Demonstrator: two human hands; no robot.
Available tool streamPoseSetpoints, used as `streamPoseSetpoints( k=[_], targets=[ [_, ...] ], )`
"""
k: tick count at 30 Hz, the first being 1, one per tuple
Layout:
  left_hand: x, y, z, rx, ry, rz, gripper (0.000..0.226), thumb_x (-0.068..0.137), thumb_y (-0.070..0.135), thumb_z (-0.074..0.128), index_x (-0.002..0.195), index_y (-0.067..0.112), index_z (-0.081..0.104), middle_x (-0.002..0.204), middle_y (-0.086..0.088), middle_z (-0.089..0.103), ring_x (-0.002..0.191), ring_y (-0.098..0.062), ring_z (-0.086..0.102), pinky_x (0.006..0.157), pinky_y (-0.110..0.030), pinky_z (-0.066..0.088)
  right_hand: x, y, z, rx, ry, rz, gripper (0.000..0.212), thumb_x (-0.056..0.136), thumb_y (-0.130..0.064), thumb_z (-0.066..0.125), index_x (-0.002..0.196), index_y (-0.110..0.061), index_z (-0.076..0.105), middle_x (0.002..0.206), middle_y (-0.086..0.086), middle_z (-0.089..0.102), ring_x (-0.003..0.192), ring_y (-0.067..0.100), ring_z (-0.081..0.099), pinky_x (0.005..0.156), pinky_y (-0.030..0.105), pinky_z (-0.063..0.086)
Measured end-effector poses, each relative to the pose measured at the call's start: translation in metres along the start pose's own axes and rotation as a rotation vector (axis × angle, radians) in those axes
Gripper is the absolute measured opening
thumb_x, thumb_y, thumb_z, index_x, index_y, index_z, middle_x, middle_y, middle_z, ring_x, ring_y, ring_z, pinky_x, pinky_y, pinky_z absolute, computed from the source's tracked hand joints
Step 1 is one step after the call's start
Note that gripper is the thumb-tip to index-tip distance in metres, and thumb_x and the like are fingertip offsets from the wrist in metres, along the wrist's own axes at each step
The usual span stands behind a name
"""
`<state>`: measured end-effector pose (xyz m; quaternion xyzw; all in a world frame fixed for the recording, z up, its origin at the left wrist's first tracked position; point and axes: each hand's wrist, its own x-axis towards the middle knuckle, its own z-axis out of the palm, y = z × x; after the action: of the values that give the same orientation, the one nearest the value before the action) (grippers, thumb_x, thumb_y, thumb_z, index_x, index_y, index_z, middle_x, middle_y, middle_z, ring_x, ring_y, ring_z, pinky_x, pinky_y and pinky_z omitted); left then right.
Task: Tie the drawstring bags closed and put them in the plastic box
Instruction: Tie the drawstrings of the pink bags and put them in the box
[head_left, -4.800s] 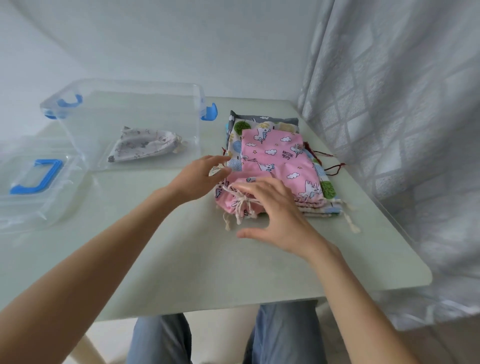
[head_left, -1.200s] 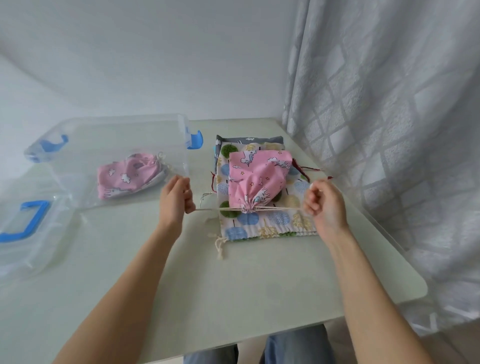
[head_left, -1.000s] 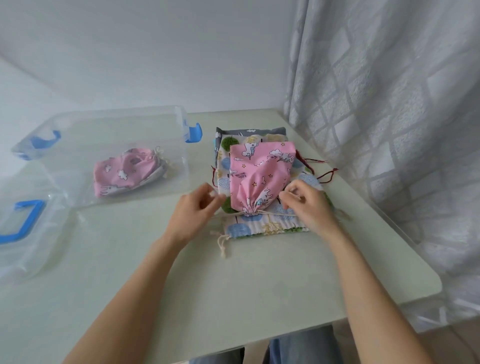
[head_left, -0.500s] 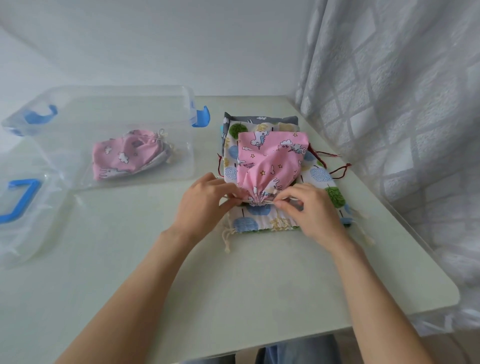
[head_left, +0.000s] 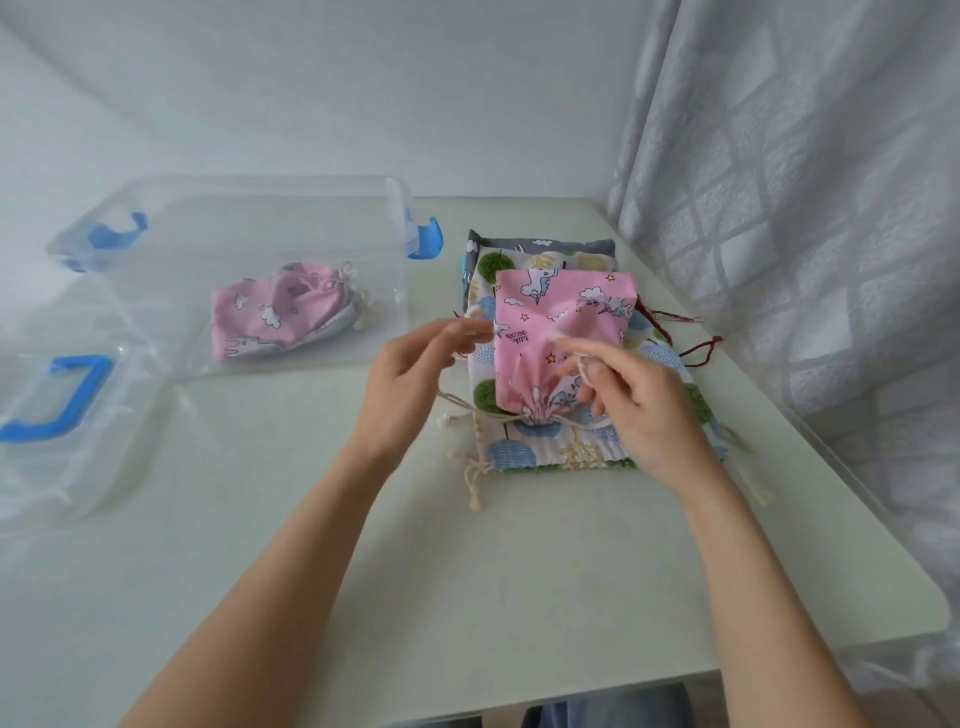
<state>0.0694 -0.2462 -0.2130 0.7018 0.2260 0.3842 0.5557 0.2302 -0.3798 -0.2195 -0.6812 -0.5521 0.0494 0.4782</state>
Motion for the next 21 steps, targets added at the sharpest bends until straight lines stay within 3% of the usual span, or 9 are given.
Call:
streamPoseSetpoints(
  k=[2, 5, 8, 10, 12, 14, 16, 19, 21],
  targets=[
    [0.001, 0.005, -0.008, -0.093, 0.030, -0.038, 0.035, 0.098, 0.017, 0.035, 0.100, 0.021, 0.070, 0.099, 0.005, 0.073, 0.097, -0.010, 0.064, 0.087, -0.023, 0.047, 0.011, -0.015, 0.014, -0.018, 0.005, 0.001, 0.025, 0.096, -0.006, 0.046, 0.112, -0.018, 0.060, 0.079, -0.010, 0.066, 0.058, 0.002, 0.056, 0.058, 0.016, 0.045],
    [0.004, 0.008, -0.019, -0.135, 0.068, -0.011, 0.039, 0.099, 0.015, 0.030, 0.102, 0.020, 0.069, 0.103, 0.004, 0.072, 0.100, -0.009, 0.065, 0.090, -0.022, 0.046, 0.031, -0.033, 0.040, -0.023, -0.028, 0.088, 0.012, 0.092, -0.009, 0.056, 0.103, -0.014, 0.057, 0.077, -0.019, 0.061, 0.064, -0.013, 0.058, 0.065, 0.011, 0.049],
    [0.004, 0.010, -0.026, -0.117, 0.042, 0.070, 0.039, 0.099, 0.016, 0.029, 0.105, 0.021, 0.067, 0.109, 0.005, 0.070, 0.109, -0.006, 0.061, 0.098, -0.023, 0.042, 0.046, -0.044, 0.064, 0.022, -0.056, 0.144, 0.008, 0.088, -0.009, 0.061, 0.093, -0.012, 0.066, 0.080, -0.006, 0.069, 0.071, 0.000, 0.064, 0.074, 0.022, 0.054],
    [0.004, 0.009, -0.029, -0.083, 0.024, 0.097, 0.037, 0.098, 0.017, 0.031, 0.109, 0.018, 0.067, 0.113, 0.005, 0.069, 0.113, -0.002, 0.057, 0.099, -0.016, 0.039, 0.050, -0.049, 0.073, 0.087, -0.117, 0.173, 0.009, 0.088, -0.012, 0.060, 0.088, -0.013, 0.068, 0.078, 0.003, 0.072, 0.064, 0.006, 0.061, 0.067, 0.022, 0.050],
    [0.005, 0.008, -0.032, -0.052, 0.014, 0.092, 0.037, 0.100, 0.016, 0.032, 0.113, 0.013, 0.066, 0.115, 0.006, 0.067, 0.113, 0.002, 0.055, 0.094, -0.009, 0.038, 0.050, -0.054, 0.076, 0.235, -0.188, 0.196, 0.011, 0.090, -0.017, 0.060, 0.086, -0.014, 0.069, 0.070, -0.003, 0.070, 0.056, 0.002, 0.054, 0.057, 0.014, 0.042],
    [0.008, 0.004, -0.035, -0.039, -0.007, 0.069, 0.036, 0.101, 0.018, 0.032, 0.117, 0.013, 0.064, 0.117, 0.005, 0.066, 0.113, 0.002, 0.055, 0.092, -0.006, 0.038, 0.047, -0.055, 0.076, 0.354, -0.197, 0.188, 0.004, 0.085, -0.018, 0.066, 0.084, -0.019, 0.069, 0.068, -0.011, 0.068, 0.060, -0.001, 0.057, 0.059, 0.011, 0.044],
    [0.009, 0.001, -0.033, -0.053, -0.047, 0.018, 0.035, 0.101, 0.023, 0.032, 0.123, 0.017, 0.059, 0.116, 0.003, 0.066, 0.110, 0.000, 0.057, 0.093, -0.009, 0.039, 0.045, -0.053, 0.072, 0.355, -0.114, 0.165, 0.011, 0.080, -0.010, 0.071, 0.082, -0.021, 0.067, 0.074, -0.010, 0.068, 0.063, -0.002, 0.060, 0.064, 0.012, 0.048],
    [0.008, -0.006, -0.024, -0.126, -0.118, -0.111, 0.034, 0.098, 0.029, 0.039, 0.131, 0.024, 0.046, 0.110, 0.000, 0.068, 0.102, -0.006, 0.064, 0.097, -0.023, 0.042, 0.043, -0.051, 0.060, 0.477, -0.003, 0.261, 0.005, 0.084, -0.006, 0.065, 0.085, -0.011, 0.065, 0.061, -0.007, 0.064, 0.045, 0.000, 0.051, 0.046, 0.010, 0.041],
    [0.006, -0.010, -0.017, -0.171, -0.230, -0.149, 0.047, 0.086, 0.022, 0.044, 0.133, 0.024, 0.040, 0.109, -0.002, 0.069, 0.103, -0.010, 0.064, 0.097, -0.029, 0.043, 0.043, -0.049, 0.050, 0.563, 0.007, 0.311, 0.007, 0.087, -0.007, 0.061, 0.086, -0.011, 0.066, 0.059, -0.007, 0.065, 0.048, 0.002, 0.050, 0.046, 0.012, 0.042]
  ],
)
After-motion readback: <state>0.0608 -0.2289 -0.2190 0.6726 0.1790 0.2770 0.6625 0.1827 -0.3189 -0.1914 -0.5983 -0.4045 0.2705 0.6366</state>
